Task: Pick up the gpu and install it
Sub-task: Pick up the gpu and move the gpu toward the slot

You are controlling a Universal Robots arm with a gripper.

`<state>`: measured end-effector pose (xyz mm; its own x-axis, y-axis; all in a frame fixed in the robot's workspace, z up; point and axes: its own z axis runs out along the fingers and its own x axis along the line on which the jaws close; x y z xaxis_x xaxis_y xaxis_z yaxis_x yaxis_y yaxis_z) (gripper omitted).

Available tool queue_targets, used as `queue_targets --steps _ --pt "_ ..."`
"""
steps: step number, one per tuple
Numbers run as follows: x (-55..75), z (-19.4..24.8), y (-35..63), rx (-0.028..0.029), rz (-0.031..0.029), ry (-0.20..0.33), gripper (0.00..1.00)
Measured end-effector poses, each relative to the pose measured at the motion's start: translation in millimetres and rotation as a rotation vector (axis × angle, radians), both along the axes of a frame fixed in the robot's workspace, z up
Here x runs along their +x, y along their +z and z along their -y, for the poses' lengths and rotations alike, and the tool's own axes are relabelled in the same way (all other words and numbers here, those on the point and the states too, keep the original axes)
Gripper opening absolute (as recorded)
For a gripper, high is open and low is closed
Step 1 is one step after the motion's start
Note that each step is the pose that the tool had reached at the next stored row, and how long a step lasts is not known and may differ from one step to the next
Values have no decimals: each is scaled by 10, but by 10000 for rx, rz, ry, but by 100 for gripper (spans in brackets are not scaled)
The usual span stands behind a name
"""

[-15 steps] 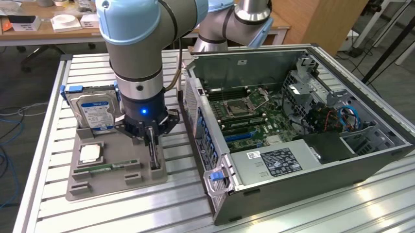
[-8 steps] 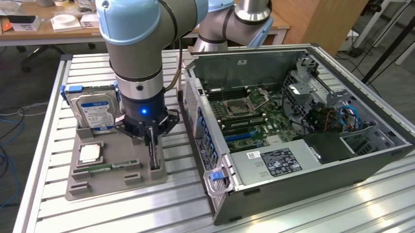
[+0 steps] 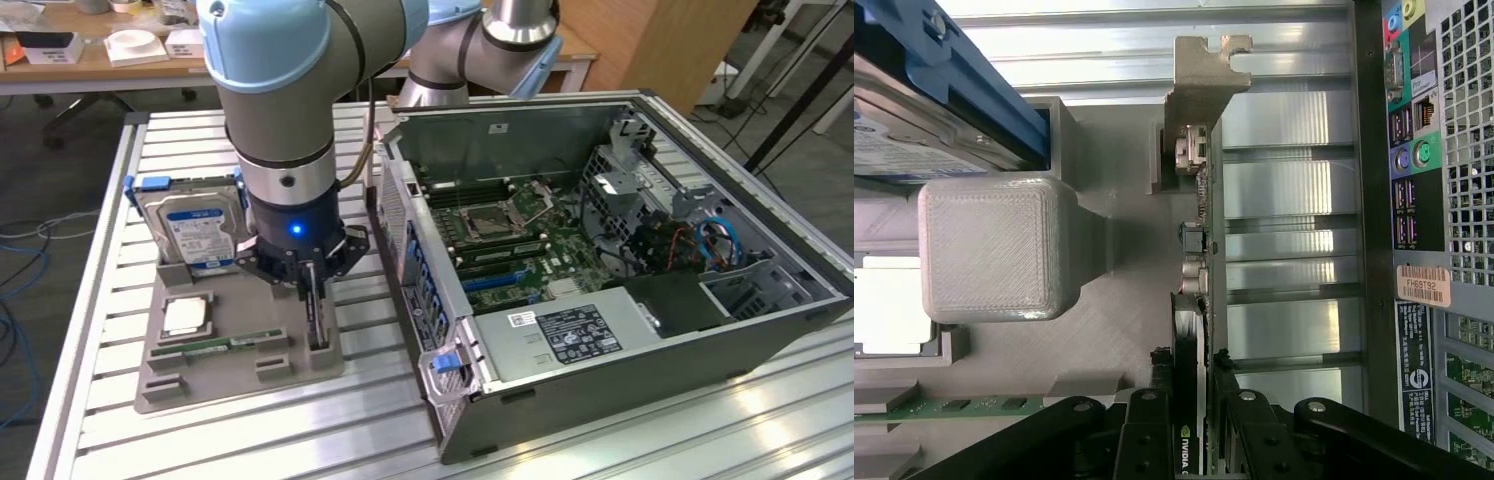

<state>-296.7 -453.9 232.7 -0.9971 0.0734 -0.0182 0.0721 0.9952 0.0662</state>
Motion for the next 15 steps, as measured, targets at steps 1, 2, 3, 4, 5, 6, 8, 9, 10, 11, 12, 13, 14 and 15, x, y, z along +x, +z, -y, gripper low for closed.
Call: queue_targets --steps 1,2,3,4,5,6,8,9,10,11,12,13,14,15 --pt "0 0 0 0 0 0 26" --pt "0 0 0 0 0 0 26" --pt "0 0 0 0 0 0 26" --pt "0 0 0 0 0 0 26" --pt "0 0 0 0 0 0 26" --pt "0 0 0 1 1 0 26" --pt "0 0 0 0 0 0 26" --pt "0 0 0 0 0 0 26" --pt "0 0 0 0 0 0 26" --pt "0 0 0 0 0 0 26" --pt "0 0 0 0 0 0 26" --pt "0 0 0 0 0 0 26" --pt "0 0 0 0 0 0 26" --pt "0 0 0 0 0 0 26"
